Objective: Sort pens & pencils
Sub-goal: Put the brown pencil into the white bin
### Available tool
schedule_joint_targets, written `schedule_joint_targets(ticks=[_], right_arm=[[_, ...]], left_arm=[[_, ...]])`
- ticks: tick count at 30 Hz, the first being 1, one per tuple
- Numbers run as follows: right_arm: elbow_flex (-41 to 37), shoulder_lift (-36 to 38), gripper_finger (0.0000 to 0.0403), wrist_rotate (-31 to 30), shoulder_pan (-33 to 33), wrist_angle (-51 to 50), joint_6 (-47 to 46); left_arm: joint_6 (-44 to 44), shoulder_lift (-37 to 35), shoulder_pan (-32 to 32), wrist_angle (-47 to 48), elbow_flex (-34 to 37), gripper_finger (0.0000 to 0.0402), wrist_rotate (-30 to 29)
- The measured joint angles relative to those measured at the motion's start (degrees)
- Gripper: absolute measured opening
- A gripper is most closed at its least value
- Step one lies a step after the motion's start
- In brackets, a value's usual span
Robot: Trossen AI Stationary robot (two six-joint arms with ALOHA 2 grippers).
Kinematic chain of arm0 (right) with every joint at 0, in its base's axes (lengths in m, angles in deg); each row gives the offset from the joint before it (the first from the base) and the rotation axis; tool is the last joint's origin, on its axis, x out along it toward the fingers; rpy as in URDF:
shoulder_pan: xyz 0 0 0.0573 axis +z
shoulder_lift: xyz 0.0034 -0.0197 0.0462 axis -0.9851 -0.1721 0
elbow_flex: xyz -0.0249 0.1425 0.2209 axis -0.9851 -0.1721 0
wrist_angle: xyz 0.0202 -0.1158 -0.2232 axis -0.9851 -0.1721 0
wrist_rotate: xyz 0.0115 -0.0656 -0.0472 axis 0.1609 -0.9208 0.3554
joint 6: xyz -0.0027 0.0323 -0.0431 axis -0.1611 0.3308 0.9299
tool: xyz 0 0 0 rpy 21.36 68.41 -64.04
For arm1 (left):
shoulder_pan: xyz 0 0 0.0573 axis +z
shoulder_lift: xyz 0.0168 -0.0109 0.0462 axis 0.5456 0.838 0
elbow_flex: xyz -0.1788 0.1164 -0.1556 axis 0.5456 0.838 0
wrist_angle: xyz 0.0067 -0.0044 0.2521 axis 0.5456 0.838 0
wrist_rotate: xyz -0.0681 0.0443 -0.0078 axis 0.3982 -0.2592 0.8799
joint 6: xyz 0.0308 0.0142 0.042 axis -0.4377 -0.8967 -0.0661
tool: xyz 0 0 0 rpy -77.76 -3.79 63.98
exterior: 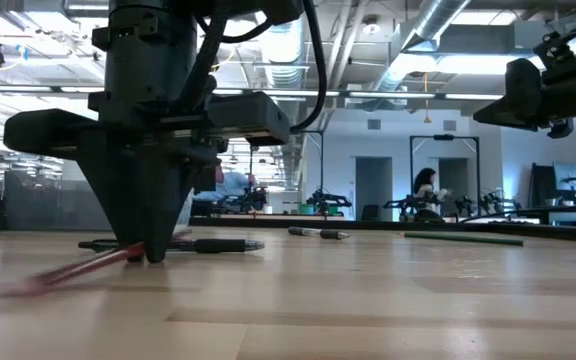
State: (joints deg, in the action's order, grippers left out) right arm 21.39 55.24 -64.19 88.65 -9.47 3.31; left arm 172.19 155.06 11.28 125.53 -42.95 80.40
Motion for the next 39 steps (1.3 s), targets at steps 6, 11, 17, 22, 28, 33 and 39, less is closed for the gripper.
schedule_joint_targets(ticks=[6,11,17,22,28,33,39], right_arm=[[0.0,0.0,0.0082,0.0,0.0,0.0,0.0],[0.0,0.0,0.0082,0.0,0.0,0.0,0.0],[0.0,0.0,0.0082,0.0,0.0,0.0,0.0],[0.0,0.0,0.0082,0.0,0.0,0.0,0.0],[0.0,0.0,0.0082,0.0,0.0,0.0,0.0],[0.0,0.0,0.0082,0.0,0.0,0.0,0.0],[0.0,0.0,0.0082,0.0,0.0,0.0,-0.1]], left_arm=[[-2.5,0.0,0.0,0.0,0.0,0.0009,-0.4],[-5.9,-0.4,0.0,0.2,0.0,0.0016,-1.1],[-11.3,-3.1,0.3,1.7,0.4,0.0007,-7.1],[-15.6,-8.6,1.5,7.8,0.2,0.0011,-10.5],[-24.9,-15.8,6.0,20.9,0.1,0.0007,-14.3],[-34.1,-20.5,12.5,36.4,0.1,0.0009,-18.2],[-48.8,-24.7,22.0,41.5,0.1,0.0008,-26.1]])
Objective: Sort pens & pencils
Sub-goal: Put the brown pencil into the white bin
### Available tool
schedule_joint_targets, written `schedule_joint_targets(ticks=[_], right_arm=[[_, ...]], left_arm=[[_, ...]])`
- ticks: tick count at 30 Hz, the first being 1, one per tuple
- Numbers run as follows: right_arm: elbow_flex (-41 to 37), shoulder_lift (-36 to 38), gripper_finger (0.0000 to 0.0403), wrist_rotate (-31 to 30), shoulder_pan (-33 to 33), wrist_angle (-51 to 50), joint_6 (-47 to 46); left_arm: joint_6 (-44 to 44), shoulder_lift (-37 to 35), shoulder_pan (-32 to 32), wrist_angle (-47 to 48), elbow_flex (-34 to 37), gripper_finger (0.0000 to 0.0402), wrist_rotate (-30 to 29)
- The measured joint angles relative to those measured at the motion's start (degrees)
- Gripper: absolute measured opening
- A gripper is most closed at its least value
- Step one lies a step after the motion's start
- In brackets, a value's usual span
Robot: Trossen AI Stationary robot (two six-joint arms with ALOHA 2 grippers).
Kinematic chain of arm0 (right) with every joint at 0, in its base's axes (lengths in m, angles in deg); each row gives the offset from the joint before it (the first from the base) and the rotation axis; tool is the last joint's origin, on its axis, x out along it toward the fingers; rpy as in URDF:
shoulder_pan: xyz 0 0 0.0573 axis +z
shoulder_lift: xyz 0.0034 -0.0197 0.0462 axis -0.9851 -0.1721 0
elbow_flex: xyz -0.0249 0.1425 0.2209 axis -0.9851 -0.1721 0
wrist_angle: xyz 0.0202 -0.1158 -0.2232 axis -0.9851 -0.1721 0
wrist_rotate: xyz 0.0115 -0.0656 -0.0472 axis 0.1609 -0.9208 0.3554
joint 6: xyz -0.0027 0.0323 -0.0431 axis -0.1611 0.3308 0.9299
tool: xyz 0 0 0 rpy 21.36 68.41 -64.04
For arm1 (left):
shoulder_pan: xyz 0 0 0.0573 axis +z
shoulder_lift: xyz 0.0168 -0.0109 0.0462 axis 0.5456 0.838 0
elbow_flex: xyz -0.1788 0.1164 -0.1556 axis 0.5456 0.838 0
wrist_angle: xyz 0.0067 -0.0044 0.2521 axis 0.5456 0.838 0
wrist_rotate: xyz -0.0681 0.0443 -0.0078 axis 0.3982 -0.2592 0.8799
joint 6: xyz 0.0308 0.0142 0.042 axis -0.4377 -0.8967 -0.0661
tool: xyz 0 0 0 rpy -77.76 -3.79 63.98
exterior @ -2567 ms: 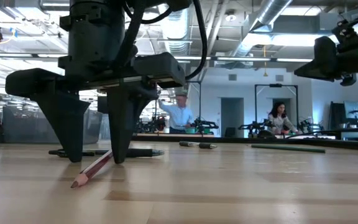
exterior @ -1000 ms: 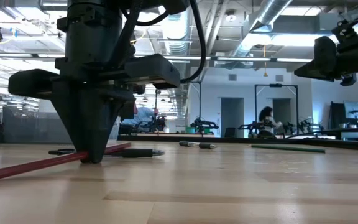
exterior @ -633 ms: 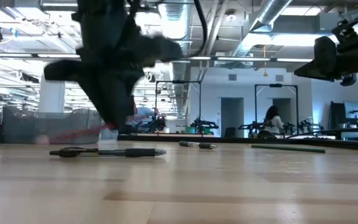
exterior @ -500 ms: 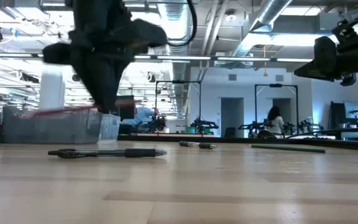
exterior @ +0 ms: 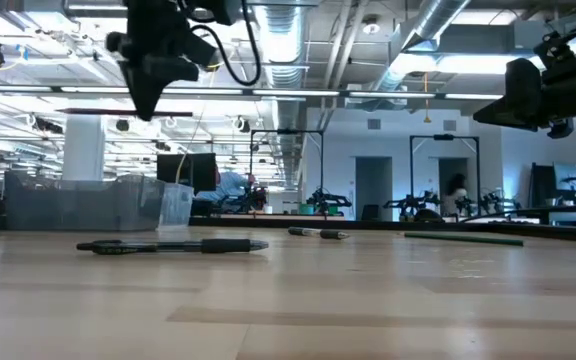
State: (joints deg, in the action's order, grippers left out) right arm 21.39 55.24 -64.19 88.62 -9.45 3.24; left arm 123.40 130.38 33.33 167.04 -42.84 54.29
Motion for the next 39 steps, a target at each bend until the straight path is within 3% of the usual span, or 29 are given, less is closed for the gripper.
schedule_joint_targets(ticks=[4,10,19,39], right_arm=[[0.0,0.0,0.0082,0.0,0.0,0.0,-2.0],[0.0,0.0,0.0082,-0.1,0.0,0.0,-2.9],[0.0,0.0,0.0082,-0.2,0.0,0.0,-3.8],[0.0,0.0,0.0082,-0.2,0.0,0.0,-6.0]], left_arm=[[-12.0,-2.3,6.0,-2.2,0.0,0.0008,-3.1],[-26.0,-3.3,14.1,-3.4,0.0,0.0008,-2.9],[-45.6,-3.3,21.4,-14.1,0.0,0.0009,4.5],[-59.9,-3.3,40.1,-20.9,1.0,0.0009,10.0]])
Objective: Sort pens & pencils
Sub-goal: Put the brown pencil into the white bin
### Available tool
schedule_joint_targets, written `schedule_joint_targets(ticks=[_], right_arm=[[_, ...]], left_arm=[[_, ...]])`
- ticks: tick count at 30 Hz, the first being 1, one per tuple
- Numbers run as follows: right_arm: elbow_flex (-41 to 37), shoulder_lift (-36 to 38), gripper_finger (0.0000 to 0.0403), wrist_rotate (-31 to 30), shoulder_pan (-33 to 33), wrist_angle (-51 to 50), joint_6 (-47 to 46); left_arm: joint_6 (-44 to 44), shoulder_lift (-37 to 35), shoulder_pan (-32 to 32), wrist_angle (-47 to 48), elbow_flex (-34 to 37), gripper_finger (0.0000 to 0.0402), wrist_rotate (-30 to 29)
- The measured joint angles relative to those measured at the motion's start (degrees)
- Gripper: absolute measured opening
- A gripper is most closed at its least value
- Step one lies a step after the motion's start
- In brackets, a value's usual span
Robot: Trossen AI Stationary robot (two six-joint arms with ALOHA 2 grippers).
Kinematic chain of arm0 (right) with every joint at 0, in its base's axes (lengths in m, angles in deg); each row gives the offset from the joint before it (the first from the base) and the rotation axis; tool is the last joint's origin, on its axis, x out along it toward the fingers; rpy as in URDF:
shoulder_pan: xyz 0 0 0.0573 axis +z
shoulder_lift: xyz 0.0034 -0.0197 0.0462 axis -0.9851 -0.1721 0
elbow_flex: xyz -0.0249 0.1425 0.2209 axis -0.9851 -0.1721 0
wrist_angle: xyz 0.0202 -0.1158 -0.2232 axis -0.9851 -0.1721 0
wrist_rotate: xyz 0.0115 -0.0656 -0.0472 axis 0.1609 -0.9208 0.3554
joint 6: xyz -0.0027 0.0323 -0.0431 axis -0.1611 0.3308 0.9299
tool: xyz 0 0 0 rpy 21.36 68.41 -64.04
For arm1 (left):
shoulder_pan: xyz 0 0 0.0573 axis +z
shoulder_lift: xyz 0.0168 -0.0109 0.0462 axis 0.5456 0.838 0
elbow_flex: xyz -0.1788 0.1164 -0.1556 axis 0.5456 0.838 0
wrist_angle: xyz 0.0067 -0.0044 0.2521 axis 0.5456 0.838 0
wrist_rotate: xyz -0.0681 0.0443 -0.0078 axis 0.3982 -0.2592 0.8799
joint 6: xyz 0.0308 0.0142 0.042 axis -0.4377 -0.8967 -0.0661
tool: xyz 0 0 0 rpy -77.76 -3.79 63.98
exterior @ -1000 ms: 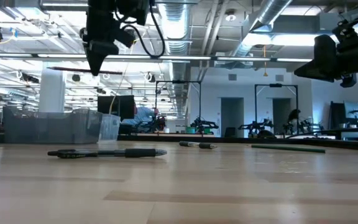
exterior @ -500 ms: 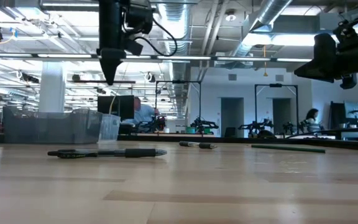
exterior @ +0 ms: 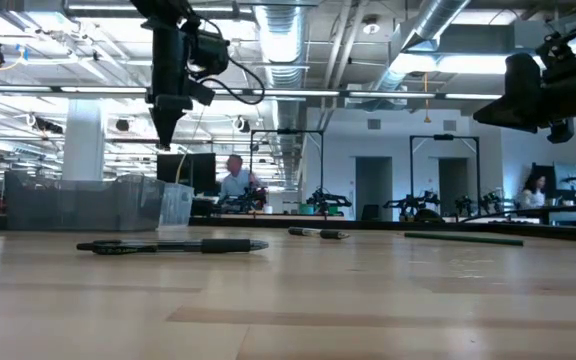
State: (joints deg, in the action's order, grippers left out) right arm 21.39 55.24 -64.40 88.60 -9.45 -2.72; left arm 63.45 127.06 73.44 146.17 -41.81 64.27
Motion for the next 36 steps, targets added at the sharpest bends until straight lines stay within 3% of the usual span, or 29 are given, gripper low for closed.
schedule_joint_targets(ticks=[9,19,26,36], right_arm=[[0.0,0.0,0.0082,0.0,0.0,0.0,-0.2],[0.0,0.0,0.0082,0.0,0.0,0.0,-3.0],[0.0,0.0,0.0082,0.0,0.0,0.0,-3.0],[0.0,0.0,0.0082,0.0,0.0,0.0,-3.0]], left_arm=[[-7.2,0.0,5.7,-7.7,7.0,0.0009,1.0],[-16.7,0.1,10.1,-10.5,8.0,0.0009,-0.1],[-18.2,0.2,11.9,-10.4,8.0,0.0009,2.8],[-18.0,6.2,12.3,-11.5,8.0,0.0009,3.5]])
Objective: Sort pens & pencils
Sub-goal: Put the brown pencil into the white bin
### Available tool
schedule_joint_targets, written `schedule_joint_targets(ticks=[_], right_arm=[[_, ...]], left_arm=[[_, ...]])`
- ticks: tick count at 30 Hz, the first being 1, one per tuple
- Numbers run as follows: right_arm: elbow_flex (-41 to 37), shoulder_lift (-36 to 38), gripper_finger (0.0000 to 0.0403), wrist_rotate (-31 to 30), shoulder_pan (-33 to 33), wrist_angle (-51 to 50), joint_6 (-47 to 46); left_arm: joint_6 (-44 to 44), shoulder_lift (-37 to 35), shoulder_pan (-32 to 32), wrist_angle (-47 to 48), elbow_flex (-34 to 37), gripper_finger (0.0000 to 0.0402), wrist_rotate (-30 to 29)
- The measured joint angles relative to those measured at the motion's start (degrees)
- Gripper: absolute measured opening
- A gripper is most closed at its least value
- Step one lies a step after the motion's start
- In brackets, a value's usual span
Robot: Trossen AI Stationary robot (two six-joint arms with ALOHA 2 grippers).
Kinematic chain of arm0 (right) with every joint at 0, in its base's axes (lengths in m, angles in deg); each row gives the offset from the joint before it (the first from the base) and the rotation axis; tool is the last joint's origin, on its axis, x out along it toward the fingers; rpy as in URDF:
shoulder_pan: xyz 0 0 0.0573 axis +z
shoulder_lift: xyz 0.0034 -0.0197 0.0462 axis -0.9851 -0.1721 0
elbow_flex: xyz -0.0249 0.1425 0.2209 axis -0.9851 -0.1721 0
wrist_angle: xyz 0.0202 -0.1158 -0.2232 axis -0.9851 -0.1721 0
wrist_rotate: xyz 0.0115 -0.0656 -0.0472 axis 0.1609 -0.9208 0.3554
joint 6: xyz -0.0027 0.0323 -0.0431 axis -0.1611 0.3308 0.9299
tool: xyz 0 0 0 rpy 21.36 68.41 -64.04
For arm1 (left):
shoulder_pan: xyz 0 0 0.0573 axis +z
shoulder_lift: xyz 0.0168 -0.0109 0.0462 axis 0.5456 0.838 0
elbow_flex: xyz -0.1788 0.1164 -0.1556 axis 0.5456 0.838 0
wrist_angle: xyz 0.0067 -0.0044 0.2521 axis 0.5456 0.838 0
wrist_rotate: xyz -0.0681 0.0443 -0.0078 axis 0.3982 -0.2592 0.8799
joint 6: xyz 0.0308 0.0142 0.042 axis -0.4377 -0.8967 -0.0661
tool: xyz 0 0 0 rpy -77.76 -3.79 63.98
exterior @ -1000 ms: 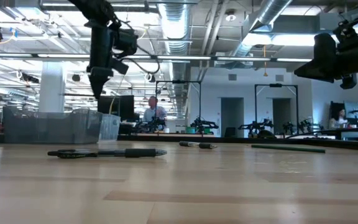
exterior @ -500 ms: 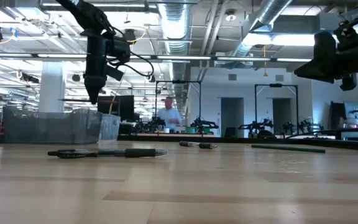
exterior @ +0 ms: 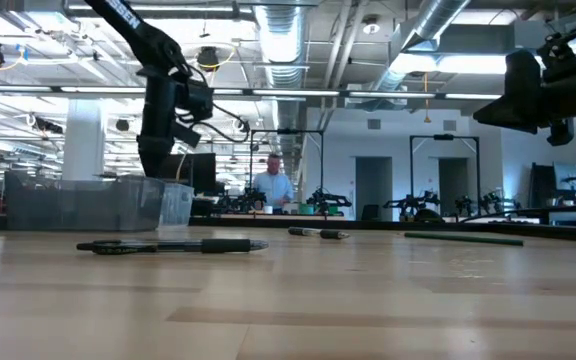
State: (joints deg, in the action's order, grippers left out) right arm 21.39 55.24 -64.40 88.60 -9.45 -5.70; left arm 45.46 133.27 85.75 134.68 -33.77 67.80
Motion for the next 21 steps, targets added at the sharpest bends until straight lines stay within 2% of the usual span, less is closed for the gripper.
schedule_joint_targets(ticks=[8,13,17,21], right_arm=[[0.0,0.0,0.0082,0.0,0.0,0.0,0.0],[0.0,0.0,0.0082,0.0,0.0,0.0,0.0],[0.0,0.0,0.0082,0.0,0.0,0.0,0.0],[0.0,0.0,0.0082,0.0,0.0,0.0,0.0]], left_arm=[[0.8,5.1,1.4,-0.8,0.0,0.0009,0.4],[0.6,5.2,2.3,-3.6,0.1,0.0009,1.0],[0.6,5.5,2.9,-3.7,0.1,0.0011,3.7],[0.8,7.2,3.0,-3.3,0.1,0.0012,3.2]])
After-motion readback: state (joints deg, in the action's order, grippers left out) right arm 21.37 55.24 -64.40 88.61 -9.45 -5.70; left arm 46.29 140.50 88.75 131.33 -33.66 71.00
